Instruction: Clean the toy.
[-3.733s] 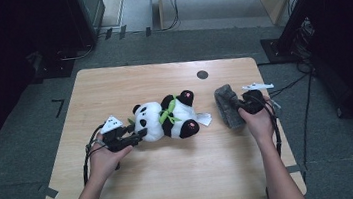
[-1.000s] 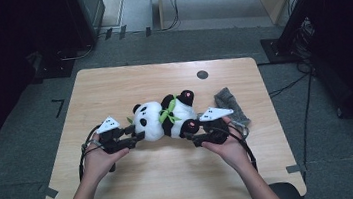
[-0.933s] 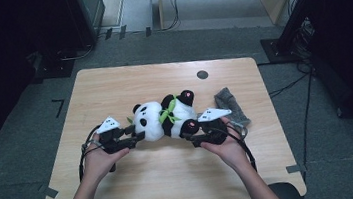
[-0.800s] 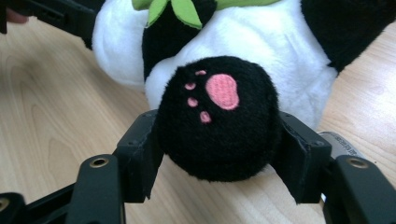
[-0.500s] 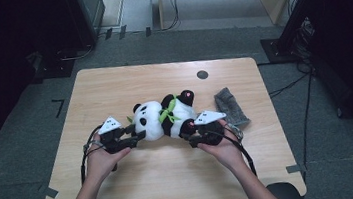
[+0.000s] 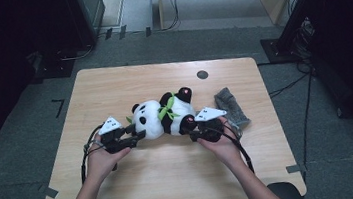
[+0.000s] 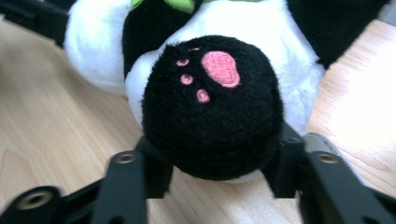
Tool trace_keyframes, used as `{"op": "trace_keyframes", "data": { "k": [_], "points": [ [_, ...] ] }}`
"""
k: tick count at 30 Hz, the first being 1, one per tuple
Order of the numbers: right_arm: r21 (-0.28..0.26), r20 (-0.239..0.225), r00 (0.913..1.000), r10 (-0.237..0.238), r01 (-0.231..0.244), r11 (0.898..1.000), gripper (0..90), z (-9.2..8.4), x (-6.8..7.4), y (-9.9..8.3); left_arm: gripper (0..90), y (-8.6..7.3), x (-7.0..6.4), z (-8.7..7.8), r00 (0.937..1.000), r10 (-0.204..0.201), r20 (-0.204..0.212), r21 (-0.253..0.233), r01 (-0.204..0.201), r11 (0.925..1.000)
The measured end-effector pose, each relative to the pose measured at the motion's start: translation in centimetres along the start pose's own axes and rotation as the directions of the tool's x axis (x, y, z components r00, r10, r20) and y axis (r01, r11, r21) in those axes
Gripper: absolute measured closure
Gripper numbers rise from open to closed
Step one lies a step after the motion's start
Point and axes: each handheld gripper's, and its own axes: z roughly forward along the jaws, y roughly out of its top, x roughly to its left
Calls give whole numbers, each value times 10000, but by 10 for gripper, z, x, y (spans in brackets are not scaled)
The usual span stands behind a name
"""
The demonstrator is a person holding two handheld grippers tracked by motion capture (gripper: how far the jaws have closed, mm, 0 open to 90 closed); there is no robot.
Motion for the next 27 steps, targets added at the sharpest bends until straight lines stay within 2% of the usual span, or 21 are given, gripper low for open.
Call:
{"op": "trace_keyframes", "data": {
  "k": [2,5,8,11,16,19,21,24,27],
  "points": [
    [31,154,9998,95,-95,9999,579,2,0,1,476,0,0,0,10000,38,-21,-34,-38,10000],
    [92,143,9987,491,-493,9987,642,1,1,4,469,0,1,0,10000,26,-37,-101,-26,9999],
    [67,124,9982,586,-587,9983,652,0,0,6,466,0,1,0,9998,161,-124,-138,-163,9998],
    [-41,-59,9983,577,-577,9983,577,0,-2,5,495,1,3,-2,9997,95,-222,-164,-98,9998],
    [-516,-52,9998,213,-216,9984,457,-4,-3,7,503,3,5,-3,9997,-43,-227,-189,39,9998],
    [-878,-329,9995,30,-58,9961,403,-8,-3,11,500,3,6,-2,9998,-41,-212,-151,38,9999],
    [-777,-497,9986,-200,161,9968,336,-6,-3,13,497,4,6,-1,9997,-68,-221,-138,65,9999],
    [-480,-642,9979,-87,56,9988,346,1,-5,12,488,4,5,0,9997,24,-252,-91,-26,10000],
    [-523,-669,9975,-222,187,9985,326,6,-5,11,485,4,6,0,9998,28,-213,-72,-29,10000]
  ]
}}
